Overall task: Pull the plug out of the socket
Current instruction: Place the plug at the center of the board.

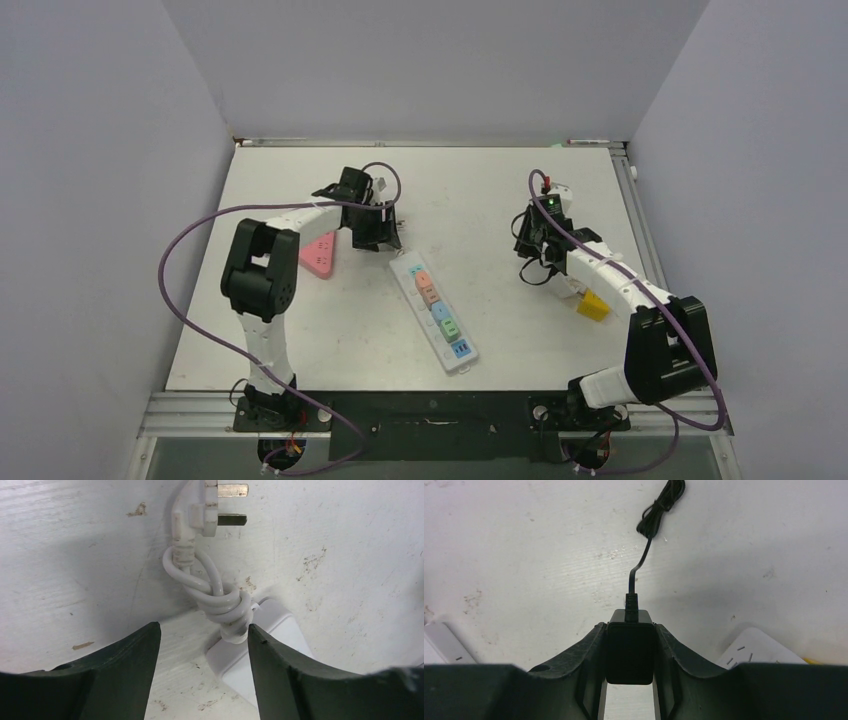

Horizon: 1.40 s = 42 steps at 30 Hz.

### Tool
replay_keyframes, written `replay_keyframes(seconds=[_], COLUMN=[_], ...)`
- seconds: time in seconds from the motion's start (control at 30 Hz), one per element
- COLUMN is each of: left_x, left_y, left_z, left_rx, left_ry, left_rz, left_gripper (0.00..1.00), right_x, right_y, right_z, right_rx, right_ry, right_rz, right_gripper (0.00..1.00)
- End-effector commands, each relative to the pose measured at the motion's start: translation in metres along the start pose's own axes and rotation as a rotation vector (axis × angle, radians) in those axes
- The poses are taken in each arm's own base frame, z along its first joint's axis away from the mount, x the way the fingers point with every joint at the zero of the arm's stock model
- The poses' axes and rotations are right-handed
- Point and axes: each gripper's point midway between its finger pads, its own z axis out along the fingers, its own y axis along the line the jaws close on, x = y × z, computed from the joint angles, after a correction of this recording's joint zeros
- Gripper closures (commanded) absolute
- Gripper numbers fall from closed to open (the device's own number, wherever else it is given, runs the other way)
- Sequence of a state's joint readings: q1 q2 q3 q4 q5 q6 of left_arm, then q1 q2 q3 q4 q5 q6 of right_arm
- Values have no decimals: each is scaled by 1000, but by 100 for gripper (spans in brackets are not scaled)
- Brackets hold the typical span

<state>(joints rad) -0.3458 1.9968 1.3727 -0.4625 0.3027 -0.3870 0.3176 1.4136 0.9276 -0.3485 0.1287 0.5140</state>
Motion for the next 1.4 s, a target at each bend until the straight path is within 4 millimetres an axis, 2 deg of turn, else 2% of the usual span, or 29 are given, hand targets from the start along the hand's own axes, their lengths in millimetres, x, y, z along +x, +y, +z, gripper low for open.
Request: replay_keyframes(seconds=[0.0,0.17,0.3,0.5,0.67,0.73,0.87,0.97,1.13,1.27,1.37], left_x=[-24,-31,-34,-34,-35,-35,-36,-36,-33,-33,-32], left_y=[-5,-13,-17,-22,-24,-27,-29,-24,-17,-18,-20], left_z=[-32,-46,-53,-54,-60,-64,-75,-81,-83,-79,-77], left_rx=[10,47,65,90,95,101,97,59,25,41,58], left_ry=[-105,-139,-160,-158,-173,-179,-210,-224,-228,-211,-208], left_rz=[29,32,31,29,34,34,49,66,71,67,62], left_gripper=[38,28,23,22,21,21,21,19,18,17,17], right_x=[-3,7,12,25,28,29,33,36,33,27,14], right_y=[-5,-23,-31,-42,-59,-62,-62,-60,-57,-57,-61], right_z=[-2,9,14,22,18,16,15,16,13,5,-7], right_rx=[-26,51,89,155,237,245,232,217,196,189,204], right_ry=[-5,23,37,63,51,41,36,47,40,20,-18], right_rz=[63,79,85,103,115,126,152,161,166,168,156], right_gripper=[95,94,87,82,80,76,74,66,60,46,30])
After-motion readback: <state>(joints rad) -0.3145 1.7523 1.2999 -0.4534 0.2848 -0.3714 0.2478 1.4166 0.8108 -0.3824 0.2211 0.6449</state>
